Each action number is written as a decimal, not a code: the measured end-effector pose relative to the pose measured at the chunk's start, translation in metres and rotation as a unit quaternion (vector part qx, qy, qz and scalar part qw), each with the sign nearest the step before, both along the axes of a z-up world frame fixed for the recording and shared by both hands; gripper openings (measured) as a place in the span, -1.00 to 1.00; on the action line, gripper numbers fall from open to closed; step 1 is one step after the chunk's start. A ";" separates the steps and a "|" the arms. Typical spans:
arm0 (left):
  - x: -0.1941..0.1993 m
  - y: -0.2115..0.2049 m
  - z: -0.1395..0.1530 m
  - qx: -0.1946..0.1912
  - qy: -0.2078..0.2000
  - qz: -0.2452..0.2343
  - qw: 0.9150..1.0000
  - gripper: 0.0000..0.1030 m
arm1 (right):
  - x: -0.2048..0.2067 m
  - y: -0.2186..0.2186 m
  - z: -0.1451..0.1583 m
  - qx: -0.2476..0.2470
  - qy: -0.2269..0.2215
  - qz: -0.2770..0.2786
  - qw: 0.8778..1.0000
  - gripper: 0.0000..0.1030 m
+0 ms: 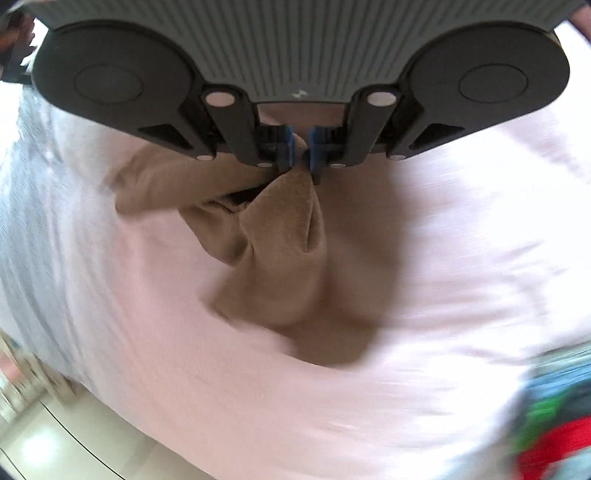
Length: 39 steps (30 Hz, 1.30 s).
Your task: Fold clothes
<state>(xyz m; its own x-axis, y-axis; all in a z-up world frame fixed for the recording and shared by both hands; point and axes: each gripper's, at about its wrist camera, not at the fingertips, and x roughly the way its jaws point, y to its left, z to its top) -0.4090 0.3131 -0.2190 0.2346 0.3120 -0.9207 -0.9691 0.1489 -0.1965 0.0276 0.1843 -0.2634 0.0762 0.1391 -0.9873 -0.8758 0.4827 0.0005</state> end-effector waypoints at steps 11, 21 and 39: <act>-0.185 -0.025 0.015 0.012 0.170 0.136 0.976 -0.54 | -0.062 0.045 0.005 0.013 0.001 0.099 0.995 0.70; -0.168 0.013 -0.014 0.015 0.030 0.091 0.995 -0.12 | -0.146 0.114 0.024 0.119 0.128 0.119 0.977 0.70; -0.217 -0.014 -0.060 -0.078 -0.229 -0.056 0.969 -0.93 | -0.267 0.114 -0.010 0.166 0.288 0.151 0.931 -0.79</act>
<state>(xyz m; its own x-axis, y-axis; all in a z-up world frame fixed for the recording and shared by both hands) -0.6259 0.2994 -0.2793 0.6542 0.1262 -0.7457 -0.7542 0.1828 -0.6307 -0.2394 0.2981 -0.2732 -0.5450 0.3738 -0.7505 -0.7794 0.1041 0.6178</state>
